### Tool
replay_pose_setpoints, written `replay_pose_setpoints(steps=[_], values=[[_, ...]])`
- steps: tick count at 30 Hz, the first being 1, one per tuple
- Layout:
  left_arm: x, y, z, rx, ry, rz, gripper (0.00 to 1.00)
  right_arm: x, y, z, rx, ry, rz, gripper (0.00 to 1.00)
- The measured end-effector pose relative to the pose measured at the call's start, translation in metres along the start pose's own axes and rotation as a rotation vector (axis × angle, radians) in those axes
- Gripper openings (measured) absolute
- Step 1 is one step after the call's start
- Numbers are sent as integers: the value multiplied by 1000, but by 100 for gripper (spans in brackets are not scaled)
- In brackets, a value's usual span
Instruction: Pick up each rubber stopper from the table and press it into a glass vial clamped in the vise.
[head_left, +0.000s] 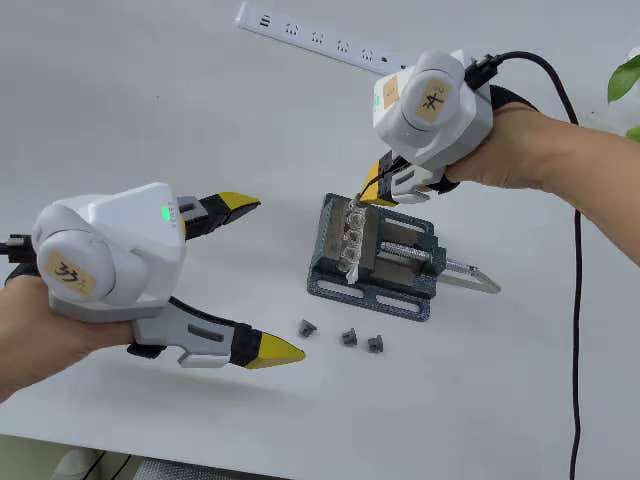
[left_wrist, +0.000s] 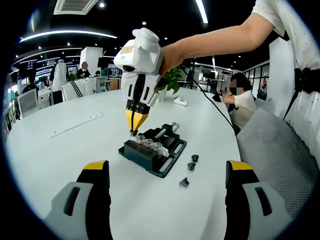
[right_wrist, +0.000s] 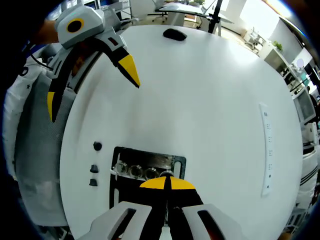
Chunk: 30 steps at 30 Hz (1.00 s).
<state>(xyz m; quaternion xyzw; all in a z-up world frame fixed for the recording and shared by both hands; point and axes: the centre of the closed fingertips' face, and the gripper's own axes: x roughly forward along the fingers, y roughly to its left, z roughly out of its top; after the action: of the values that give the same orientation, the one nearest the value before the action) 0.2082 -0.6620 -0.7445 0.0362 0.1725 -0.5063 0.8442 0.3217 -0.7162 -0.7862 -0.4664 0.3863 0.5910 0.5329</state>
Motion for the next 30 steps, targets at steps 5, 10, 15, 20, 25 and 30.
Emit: replay_pose_setpoints(steps=[5,10,15,20,25,30], values=[[2,0,1,2,-2,-4,96,-1,0,2,-10,-8,-6,0],[3,-1,3,9,-6,-9,97,-3,-2,3,12,-25,-12,0],[-1,0,2,10,0,-7,97,-5,1,4,66,-60,-19,0],[-2,1,3,13,3,-3,96,-4,0,4,43,-59,-27,0],[-2,0,5,13,4,-2,96,-4,-2,4,48,-65,-31,0],[-4,-1,5,11,5,-1,96,-4,-2,5,64,-83,-39,0]])
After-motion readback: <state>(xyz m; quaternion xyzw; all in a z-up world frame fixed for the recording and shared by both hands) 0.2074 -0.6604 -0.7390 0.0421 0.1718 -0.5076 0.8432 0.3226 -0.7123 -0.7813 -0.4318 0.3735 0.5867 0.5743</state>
